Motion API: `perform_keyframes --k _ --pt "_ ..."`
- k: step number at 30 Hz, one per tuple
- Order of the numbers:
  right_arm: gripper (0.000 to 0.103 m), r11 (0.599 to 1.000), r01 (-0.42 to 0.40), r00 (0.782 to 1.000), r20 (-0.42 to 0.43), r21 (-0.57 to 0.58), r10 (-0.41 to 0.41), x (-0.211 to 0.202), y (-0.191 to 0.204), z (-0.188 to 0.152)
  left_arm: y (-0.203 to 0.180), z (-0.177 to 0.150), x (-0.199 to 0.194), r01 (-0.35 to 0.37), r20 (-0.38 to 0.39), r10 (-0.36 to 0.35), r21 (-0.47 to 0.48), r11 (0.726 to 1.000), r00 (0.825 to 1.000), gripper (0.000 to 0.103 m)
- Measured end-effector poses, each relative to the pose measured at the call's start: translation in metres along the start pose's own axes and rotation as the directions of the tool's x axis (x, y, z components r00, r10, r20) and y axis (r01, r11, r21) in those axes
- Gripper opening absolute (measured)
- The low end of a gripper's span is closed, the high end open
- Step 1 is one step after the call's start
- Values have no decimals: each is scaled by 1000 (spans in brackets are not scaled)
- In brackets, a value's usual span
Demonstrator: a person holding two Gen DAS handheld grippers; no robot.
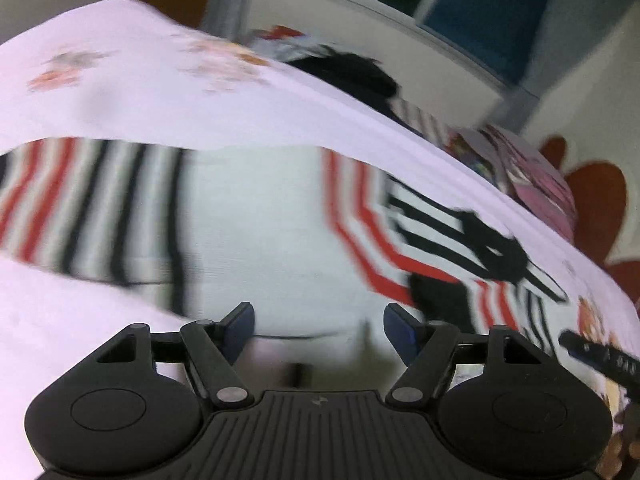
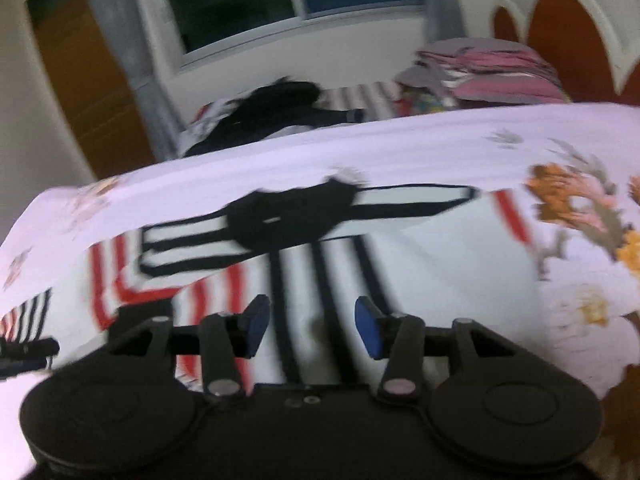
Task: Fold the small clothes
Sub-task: 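Grasp the other black sleeve cuff with the left tool and lift it, then lay the held sleeve across the sweater body with the left tool and release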
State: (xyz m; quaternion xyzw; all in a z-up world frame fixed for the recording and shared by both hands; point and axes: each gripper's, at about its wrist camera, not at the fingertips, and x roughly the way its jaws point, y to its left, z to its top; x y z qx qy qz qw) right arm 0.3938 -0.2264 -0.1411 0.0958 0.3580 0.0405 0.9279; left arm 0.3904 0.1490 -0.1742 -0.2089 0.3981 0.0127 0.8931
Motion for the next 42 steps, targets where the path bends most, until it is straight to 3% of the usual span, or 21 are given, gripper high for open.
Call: perform_keyframes --k 6,10,18,19,21,24,27,29,30,32,34,38,42 --pt "46 998 -52 998 -25 -46 50 12 46 -8 80 5 -22 -83 27 88 -152 985 996 71" --pt "46 995 -76 997 -36 -65 74 18 68 -9 122 7 -28 -102 49 117 -244 964 992 71" --pt "46 992 -74 997 -46 -99 70 28 92 -15 182 16 -6 -8 152 79 -422 907 985 70" --pt "46 993 -68 997 -46 -101 63 28 93 -15 185 18 -3 0 166 81 -435 900 983 66" --pt "46 994 -59 997 -47 -94 55 32 92 -15 191 22 4 -19 172 110 -458 889 979 21" --pt "46 995 -30 999 -44 -98 26 36 90 -16 200 21 10 -24 186 131 -490 871 974 9" --pt "46 996 -3 998 -64 -89 -2 44 85 -19 185 26 6 -21 218 127 -433 901 968 6" --pt "46 997 -4 992 -130 -73 -6 55 81 -22 164 35 -1 12 259 90 -368 930 962 6" --pt "46 998 -9 993 -121 -66 1 55 79 -23 153 40 -5 26 276 71 -333 943 959 6" --pt "46 999 -25 993 -113 -41 21 52 74 -22 117 51 -11 72 310 0 -220 973 951 6" --pt "46 999 -43 995 -89 -9 42 44 70 -19 79 59 -14 118 323 -73 -120 986 944 6" --pt "47 998 -57 998 -28 27 57 17 51 -11 -4 60 -5 244 269 -247 49 969 931 6" --pt "52 998 -39 999 9 53 38 -9 20 -4 -92 41 16 352 162 -388 213 911 907 6"
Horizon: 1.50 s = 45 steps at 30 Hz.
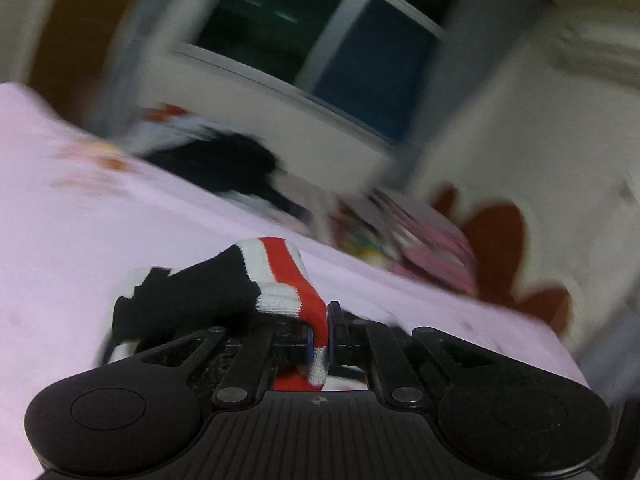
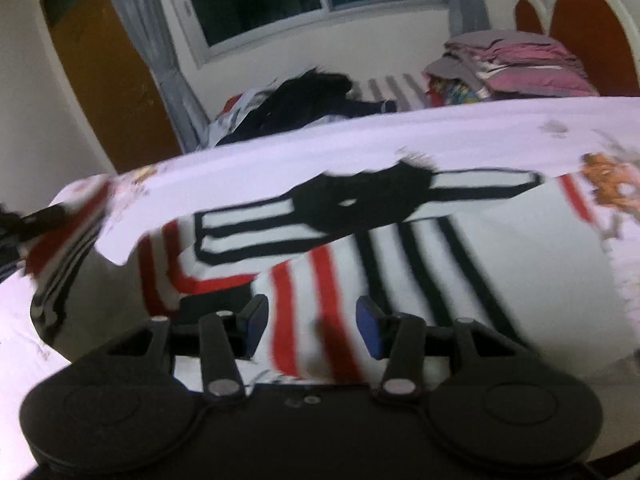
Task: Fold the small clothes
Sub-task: 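Lay the held sleeve across the sweater body with the left tool and release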
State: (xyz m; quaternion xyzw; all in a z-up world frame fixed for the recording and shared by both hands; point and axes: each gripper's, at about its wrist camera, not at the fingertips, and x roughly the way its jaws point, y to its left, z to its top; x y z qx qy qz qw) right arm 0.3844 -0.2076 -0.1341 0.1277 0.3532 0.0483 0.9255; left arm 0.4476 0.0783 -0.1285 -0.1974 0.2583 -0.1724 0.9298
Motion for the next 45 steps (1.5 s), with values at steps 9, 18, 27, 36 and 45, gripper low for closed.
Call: perform_keyframes --k 9,18,27,36,45 --pt "56 995 60 998 19 84 -62 -35 -60 -7 -86 -72 80 85 -362 8 241 967 932 10" --pt "62 999 -35 999 -1 10 35 -23 -32 -9 -65 -57 0 -48 -223 108 263 964 969 82" --pt "62 963 20 999 -39 -268 -31 26 40 -18 25 -61 -36 -307 -190 351 229 924 917 82" --pt "23 987 18 999 -30 -161 -23 41 32 -3 40 -73 -1 -317 -181 371 269 909 911 55" --pt "7 948 37 999 -30 316 -29 15 -69 -4 43 -75 8 -304 -184 350 240 922 918 41"
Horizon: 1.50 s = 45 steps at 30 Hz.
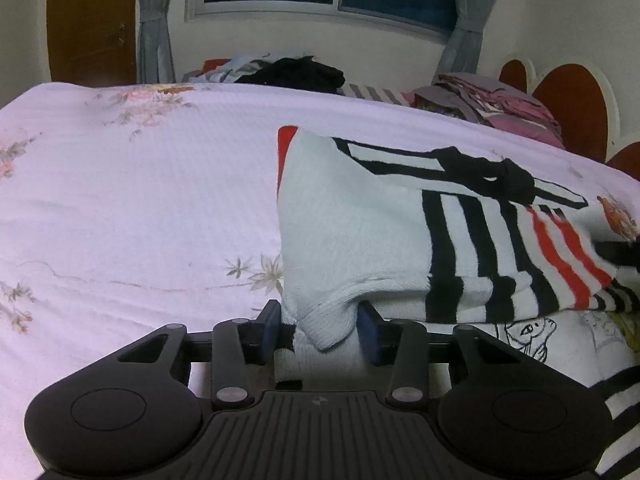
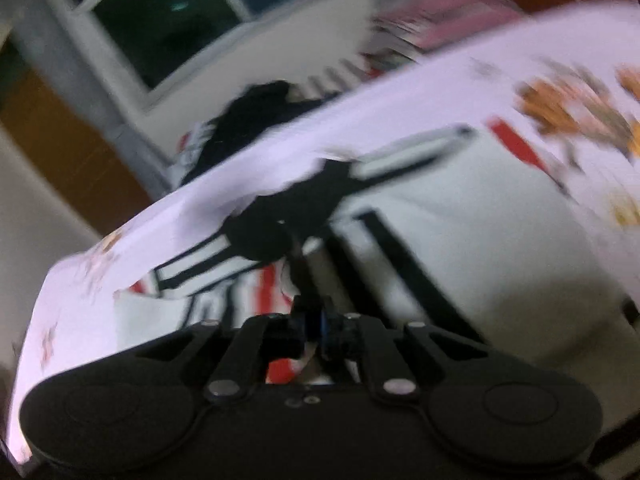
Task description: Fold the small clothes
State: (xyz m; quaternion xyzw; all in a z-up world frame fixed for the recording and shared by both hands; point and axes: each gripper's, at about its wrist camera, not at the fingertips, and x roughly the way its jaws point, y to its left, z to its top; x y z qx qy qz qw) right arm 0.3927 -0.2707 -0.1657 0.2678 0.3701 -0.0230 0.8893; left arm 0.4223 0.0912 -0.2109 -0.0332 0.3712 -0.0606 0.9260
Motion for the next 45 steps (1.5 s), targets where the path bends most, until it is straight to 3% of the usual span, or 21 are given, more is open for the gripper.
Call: perform_keyframes --k 2,5,6,8,11,17,20,22,23,27,30,37,40,42,45 --pt "8 1000 4 1000 -17 -8 -4 -1 -8 -4 1 1 -1 3 -5 -3 -3 1000 1000 41" --pt "28 1000 -22 999 -38 -22 21 0 -8 -2 0 2 -2 3 -15 -3 3 1000 1000 42" --pt "30 1000 -21 1000 -21 -14 21 0 -8 -2 -1 3 -2 2 -18 -2 5 1000 1000 42" --pt "24 1000 -12 1000 -3 -10 12 2 -7 2 -1 3 -4 3 -21 -3 4 1000 1000 42" --pt "7 1000 17 1000 10 -16 -17 3 -7 6 -2 4 -5 1 -23 0 11 1000 1000 42" --pt "6 984 79 987 152 -161 -54 -29 1 3 -7 5 -4 17 -34 -16 32 999 999 42" --pt "6 980 136 989 68 -146 -128 -16 -19 -4 -13 4 -6 32 -43 -30 57 998 999 42" --pt "7 980 141 989 58 -137 -134 -13 -24 -9 -13 6 -12 51 -51 -48 56 997 998 42" --pt "8 983 128 991 64 -131 -121 -14 -25 -10 -12 8 -17 65 -52 -63 47 997 997 42" --pt "30 993 85 995 61 -86 -80 -22 -32 -2 3 24 -41 136 -49 -139 -49 989 989 42" --pt "34 993 96 993 73 -75 -90 -23 -37 4 7 39 -41 136 -27 -139 -88 987 990 42" --pt "31 994 81 997 23 -69 -80 -6 -37 5 12 77 31 103 -40 -112 -195 975 993 42" --pt "23 994 82 996 24 -77 -81 -3 -35 7 10 88 55 84 -37 -92 -174 981 995 42" --pt "9 992 84 996 29 -93 -81 -1 -33 8 10 94 69 85 -43 -94 -183 979 995 42" --pt "7 983 92 994 67 -161 -82 -2 -23 9 14 101 83 77 -20 -83 -203 976 996 41"
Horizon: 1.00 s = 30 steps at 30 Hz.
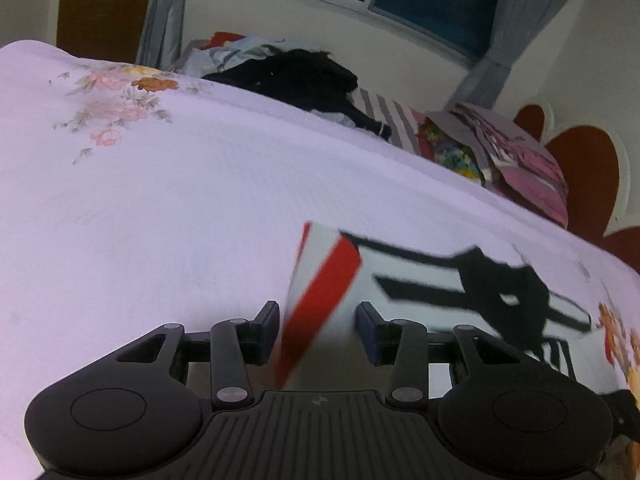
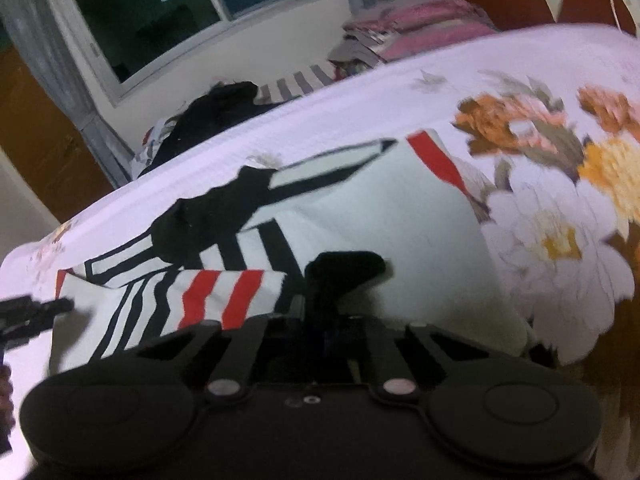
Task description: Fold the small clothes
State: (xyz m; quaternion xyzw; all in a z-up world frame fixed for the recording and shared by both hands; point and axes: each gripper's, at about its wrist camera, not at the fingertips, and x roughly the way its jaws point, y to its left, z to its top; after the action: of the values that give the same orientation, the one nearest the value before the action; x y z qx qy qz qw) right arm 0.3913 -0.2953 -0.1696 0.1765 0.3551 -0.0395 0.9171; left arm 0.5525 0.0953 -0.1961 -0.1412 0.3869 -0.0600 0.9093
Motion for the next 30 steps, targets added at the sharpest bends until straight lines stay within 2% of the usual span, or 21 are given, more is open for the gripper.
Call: perform_keyframes --k 1,3,5,8,10,11,12,14,18,20,22,23,24,26,28,30 --pt "7 999 -1 1000 25 -37 2 -2 5 1 1 1 3 -8 16 8 -4 1000 1000 41" --pt "7 994 15 996 84 -106 -6 -8 13 3 3 3 8 -16 38 17 -10 1000 999 20" --pt "7 989 53 994 107 -138 -39 -5 13 5 5 3 15 -31 38 32 -23 999 999 18" --pt "7 993 81 997 -2 -89 -81 17 -3 1 9 -2 25 -52 27 53 -38 998 998 17" --pt "7 991 81 997 0 -105 -82 17 -2 -1 10 0 26 -61 32 63 -48 997 998 18" --pt "12 991 88 996 6 -101 -88 14 -2 1 11 2 26 -66 32 68 -61 996 997 18" --pt "23 992 98 995 18 -85 -97 10 -4 3 13 3 23 -64 37 67 -80 995 997 19" --pt "29 990 129 990 67 -51 -126 -2 -9 8 11 4 13 -78 65 84 -84 993 994 23" --pt "28 995 74 991 112 -69 -66 -19 -4 15 -4 -2 -18 -53 100 53 0 999 994 23" --pt "29 995 21 996 91 -93 -13 -21 8 16 -15 -11 -34 -22 105 18 39 999 994 24" --pt "29 993 -17 998 50 -120 23 -15 21 11 -27 -24 -46 6 82 -12 69 998 997 35" --pt "29 991 -28 999 31 -133 33 -12 26 8 -31 -30 -50 24 67 -28 71 997 997 48" --pt "29 989 -35 999 14 -146 38 -7 32 5 -37 -38 -52 40 50 -45 83 996 998 56" --pt "28 984 -38 999 -16 -172 36 -1 39 -3 -45 -53 -56 53 28 -57 125 991 998 56" --pt "30 981 -22 999 -44 -190 14 4 41 -10 -50 -68 -53 33 -5 -33 166 986 999 57" --pt "26 964 57 997 -37 -261 -69 9 39 -15 -43 -77 -49 0 -16 3 155 988 1000 56"
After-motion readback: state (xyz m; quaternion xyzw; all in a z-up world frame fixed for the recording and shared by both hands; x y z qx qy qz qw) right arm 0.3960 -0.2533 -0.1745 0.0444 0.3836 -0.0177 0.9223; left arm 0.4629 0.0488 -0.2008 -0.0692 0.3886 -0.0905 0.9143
